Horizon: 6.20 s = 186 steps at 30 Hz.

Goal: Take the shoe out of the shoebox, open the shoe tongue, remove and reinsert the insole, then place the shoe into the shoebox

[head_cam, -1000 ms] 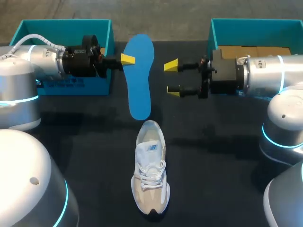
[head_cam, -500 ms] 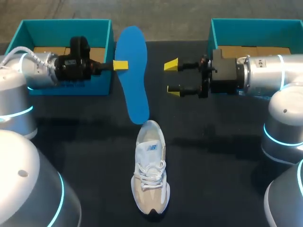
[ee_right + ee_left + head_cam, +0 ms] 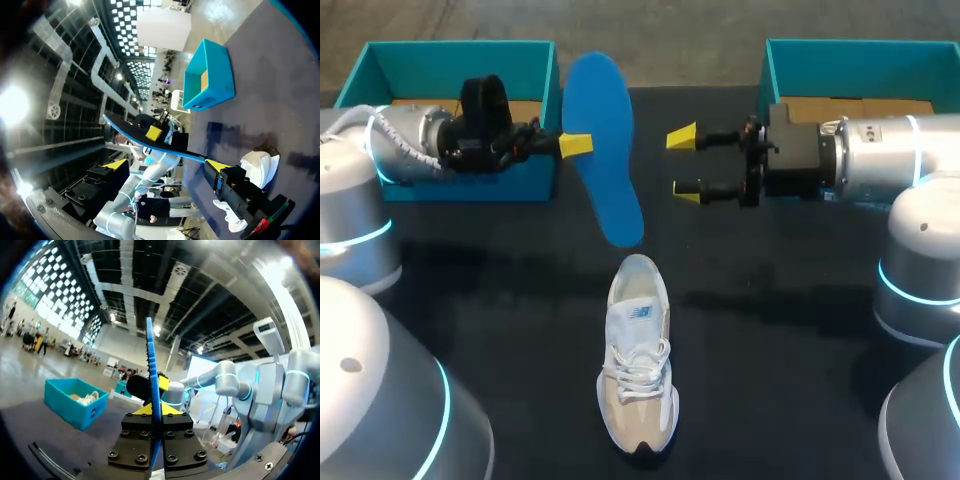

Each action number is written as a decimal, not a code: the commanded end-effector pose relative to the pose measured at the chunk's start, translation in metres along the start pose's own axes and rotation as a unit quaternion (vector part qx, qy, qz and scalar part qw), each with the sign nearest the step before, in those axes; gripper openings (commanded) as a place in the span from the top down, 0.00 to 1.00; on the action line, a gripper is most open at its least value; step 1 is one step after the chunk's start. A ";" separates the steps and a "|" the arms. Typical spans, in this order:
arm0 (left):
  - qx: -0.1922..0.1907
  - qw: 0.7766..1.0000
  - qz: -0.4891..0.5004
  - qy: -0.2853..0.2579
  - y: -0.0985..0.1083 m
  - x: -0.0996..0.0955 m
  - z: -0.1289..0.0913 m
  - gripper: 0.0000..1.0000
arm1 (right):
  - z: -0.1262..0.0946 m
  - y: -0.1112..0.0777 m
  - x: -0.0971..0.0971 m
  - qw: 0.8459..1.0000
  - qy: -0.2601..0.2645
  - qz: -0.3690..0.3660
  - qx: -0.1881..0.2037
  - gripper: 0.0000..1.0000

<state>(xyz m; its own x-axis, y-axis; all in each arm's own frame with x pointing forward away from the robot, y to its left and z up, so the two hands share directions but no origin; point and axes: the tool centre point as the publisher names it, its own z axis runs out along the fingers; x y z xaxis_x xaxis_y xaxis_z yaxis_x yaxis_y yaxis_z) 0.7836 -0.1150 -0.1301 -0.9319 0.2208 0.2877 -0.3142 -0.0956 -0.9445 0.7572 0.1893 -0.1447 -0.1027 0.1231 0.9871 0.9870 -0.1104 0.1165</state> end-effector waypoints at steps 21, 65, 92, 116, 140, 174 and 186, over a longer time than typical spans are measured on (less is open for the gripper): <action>0.012 0.967 0.254 0.018 -0.015 -0.007 -0.005 1.00 | 0.003 0.000 0.000 1.000 -0.002 0.001 -0.001 0.00; -0.096 0.571 0.802 0.149 0.039 0.019 -0.014 1.00 | 0.003 0.000 0.000 1.000 -0.002 0.001 -0.001 0.00; -0.062 0.485 0.863 0.125 0.021 0.005 0.015 1.00 | 0.003 0.000 0.000 1.000 -0.002 0.001 -0.001 0.00; -0.070 0.502 0.856 0.105 0.015 0.002 0.011 1.00 | 0.030 -0.006 0.021 0.998 -0.032 -0.057 -0.002 0.07; -0.070 0.502 0.856 0.105 0.015 0.002 0.011 1.00 | 0.074 -0.018 0.018 0.997 -0.033 -0.062 0.023 0.57; -0.070 0.502 0.856 0.105 0.015 0.002 0.011 1.00 | 0.073 -0.018 0.014 0.999 -0.019 -0.049 0.001 0.82; -0.068 0.499 0.857 0.109 0.015 0.003 0.012 0.60 | 0.075 -0.015 0.013 0.999 -0.018 -0.050 0.001 1.00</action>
<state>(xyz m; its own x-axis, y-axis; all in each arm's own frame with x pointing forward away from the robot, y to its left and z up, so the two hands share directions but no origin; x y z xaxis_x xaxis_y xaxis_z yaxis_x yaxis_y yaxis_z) 0.7753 -0.1259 -0.1409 0.2300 0.0315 -0.9727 0.9420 -0.2583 0.2144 0.7489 0.2626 -0.1422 -0.1963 0.1631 0.9669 0.9727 -0.0919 0.2130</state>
